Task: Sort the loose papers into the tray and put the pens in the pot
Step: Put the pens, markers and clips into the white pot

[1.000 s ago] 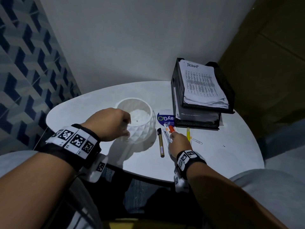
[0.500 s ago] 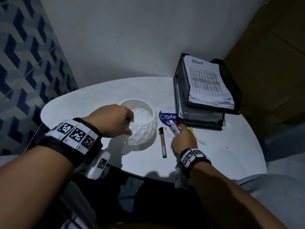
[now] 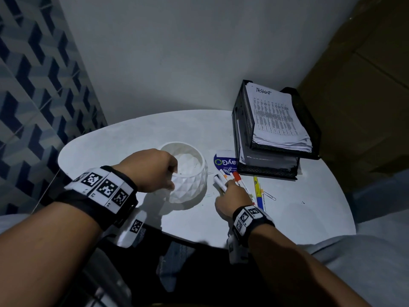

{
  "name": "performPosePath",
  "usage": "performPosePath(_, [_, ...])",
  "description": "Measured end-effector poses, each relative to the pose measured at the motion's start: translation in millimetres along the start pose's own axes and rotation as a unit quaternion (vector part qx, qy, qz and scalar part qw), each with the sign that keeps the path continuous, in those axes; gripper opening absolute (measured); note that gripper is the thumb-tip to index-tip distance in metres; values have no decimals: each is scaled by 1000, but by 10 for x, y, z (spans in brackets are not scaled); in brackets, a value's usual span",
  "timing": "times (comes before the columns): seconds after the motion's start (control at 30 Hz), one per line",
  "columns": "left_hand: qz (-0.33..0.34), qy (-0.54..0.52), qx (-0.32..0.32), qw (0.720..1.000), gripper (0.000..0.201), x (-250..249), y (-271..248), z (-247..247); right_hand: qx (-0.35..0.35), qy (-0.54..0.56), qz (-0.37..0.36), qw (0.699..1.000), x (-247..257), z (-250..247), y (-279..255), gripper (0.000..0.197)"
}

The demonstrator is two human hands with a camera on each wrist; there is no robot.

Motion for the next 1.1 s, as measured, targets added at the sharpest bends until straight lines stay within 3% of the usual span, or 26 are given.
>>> performPosePath(0.1, [0, 6, 6, 1000, 35, -5, 18, 15, -36, 133, -6, 990, 95, -385, -19, 20])
performPosePath(0.23, [12, 14, 19, 1000, 32, -94, 62, 53, -63, 167, -98, 979, 482, -1026, -146, 21])
performPosePath(0.33, [39, 23, 32, 998, 28, -252, 67, 95, -7, 18, -208, 978, 854, -1227, -386, 10])
performPosePath(0.47, [74, 33, 50, 995, 27, -492, 41, 180, 22, -236, -250, 939, 1033, -1079, -689, 18])
performPosePath(0.7, [99, 52, 72, 991, 37, -625, -43, 310, 51, -319, -267, 908, 1058, -649, -755, 41])
performPosePath(0.8, [95, 69, 73, 990, 35, -616, -54, 322, 51, -279, -282, 917, 1052, -538, -718, 49])
performPosePath(0.93, [80, 57, 70, 993, 25, -590, -22, 282, -10, -100, -277, 956, 1023, -745, -642, 33])
performPosePath(1.0, [69, 50, 59, 995, 26, -545, 10, 232, -49, 2, -237, 970, 905, -917, -506, 27])
performPosePath(1.1, [50, 44, 33, 997, 30, -453, 52, 173, -159, 132, -122, 971, 437, -1175, -190, 16])
Point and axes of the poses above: each hand's wrist, its own y-axis towards the middle knuckle, its own z-axis out of the palm, x = y × z, the point moved 7 cm from there along y, towards the middle knuckle, and after that the axes turned 1 degree about -z, right-handed, at the moved point
